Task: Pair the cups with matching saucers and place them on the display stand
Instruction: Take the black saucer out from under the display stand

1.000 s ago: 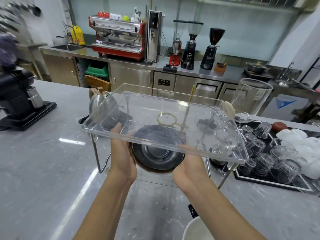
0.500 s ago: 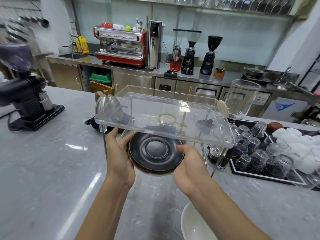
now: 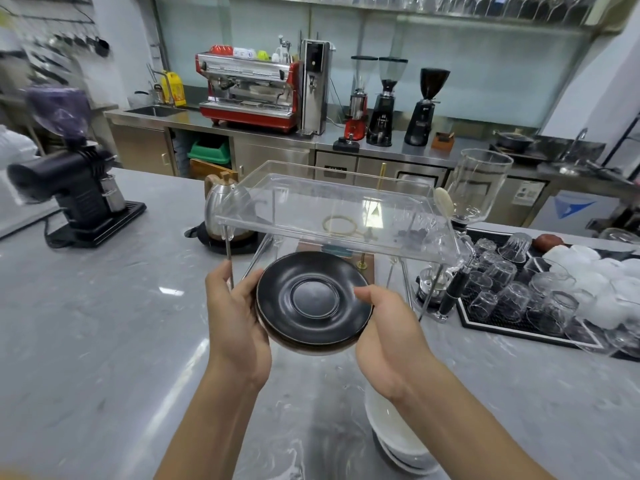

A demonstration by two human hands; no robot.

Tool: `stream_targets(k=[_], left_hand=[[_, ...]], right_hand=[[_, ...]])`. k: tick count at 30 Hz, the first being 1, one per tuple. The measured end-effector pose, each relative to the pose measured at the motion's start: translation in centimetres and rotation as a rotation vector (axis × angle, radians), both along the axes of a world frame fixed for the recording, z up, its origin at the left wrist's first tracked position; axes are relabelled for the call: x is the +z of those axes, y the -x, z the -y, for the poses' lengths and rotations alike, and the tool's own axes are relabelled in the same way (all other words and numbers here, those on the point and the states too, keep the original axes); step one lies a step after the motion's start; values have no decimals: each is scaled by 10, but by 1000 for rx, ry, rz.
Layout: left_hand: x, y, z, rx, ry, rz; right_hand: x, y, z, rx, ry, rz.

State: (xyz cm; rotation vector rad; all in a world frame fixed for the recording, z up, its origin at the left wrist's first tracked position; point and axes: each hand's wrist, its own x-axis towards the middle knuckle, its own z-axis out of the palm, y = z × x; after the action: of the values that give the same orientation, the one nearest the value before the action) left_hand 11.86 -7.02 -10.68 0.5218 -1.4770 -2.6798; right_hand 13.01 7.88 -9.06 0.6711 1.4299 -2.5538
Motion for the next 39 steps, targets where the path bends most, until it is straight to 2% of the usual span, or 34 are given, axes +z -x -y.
stream_targets(k=[12,21,29,33,39], left_hand=[[-4,-46,-3,-77,-30,-111],[-1,-66,-26,-160,-101,-66],[4,-84,-69,-211,-168,-29],[6,-93,-102,-225,-165,-2],[12,-94,-164,-209,-193,71]], right_hand=[[9,-48,-14,-12,59,-61],[22,-75,-42,-58,68,-68],[26,-100,-86,-52,82,-75],[24,-114,-115,-35,23,-48],[26,-110,-174,-149,-43,-12]])
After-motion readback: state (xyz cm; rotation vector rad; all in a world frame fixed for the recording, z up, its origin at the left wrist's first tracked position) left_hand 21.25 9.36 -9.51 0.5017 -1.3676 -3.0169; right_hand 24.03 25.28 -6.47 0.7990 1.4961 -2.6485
